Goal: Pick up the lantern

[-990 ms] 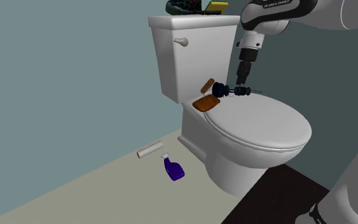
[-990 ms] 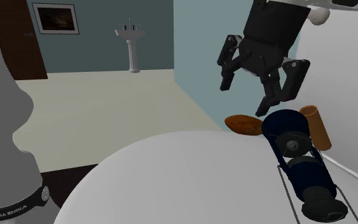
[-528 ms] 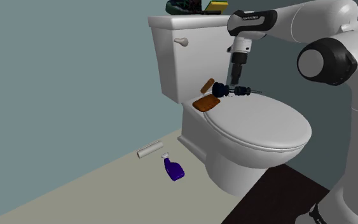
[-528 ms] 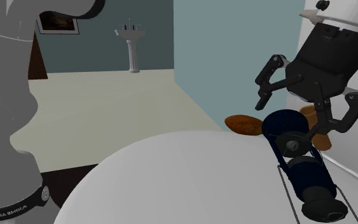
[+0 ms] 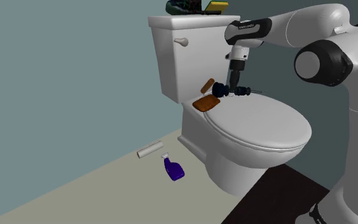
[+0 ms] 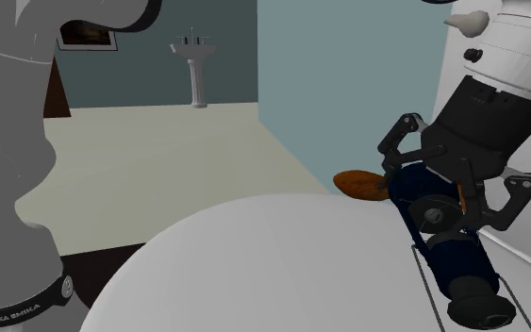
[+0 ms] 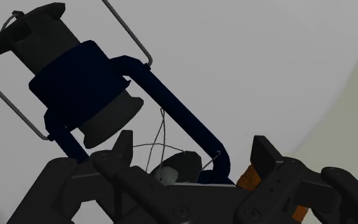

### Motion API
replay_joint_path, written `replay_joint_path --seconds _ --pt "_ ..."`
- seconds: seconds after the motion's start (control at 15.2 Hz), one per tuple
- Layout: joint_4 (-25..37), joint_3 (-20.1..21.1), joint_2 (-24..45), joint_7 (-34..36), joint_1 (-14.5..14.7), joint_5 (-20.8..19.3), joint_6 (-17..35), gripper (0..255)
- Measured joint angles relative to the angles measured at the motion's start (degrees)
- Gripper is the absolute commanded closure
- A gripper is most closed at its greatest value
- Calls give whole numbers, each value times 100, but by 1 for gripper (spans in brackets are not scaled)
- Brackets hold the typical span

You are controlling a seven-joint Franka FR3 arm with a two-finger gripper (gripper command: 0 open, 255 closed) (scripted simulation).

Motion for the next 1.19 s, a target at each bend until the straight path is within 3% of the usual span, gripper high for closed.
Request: replay_joint_path --seconds 0.66,1.19 --pt "-28 -3 -7 -4 4 -2 27 255" --pt "570 -6 36 92 -85 13 -521 255"
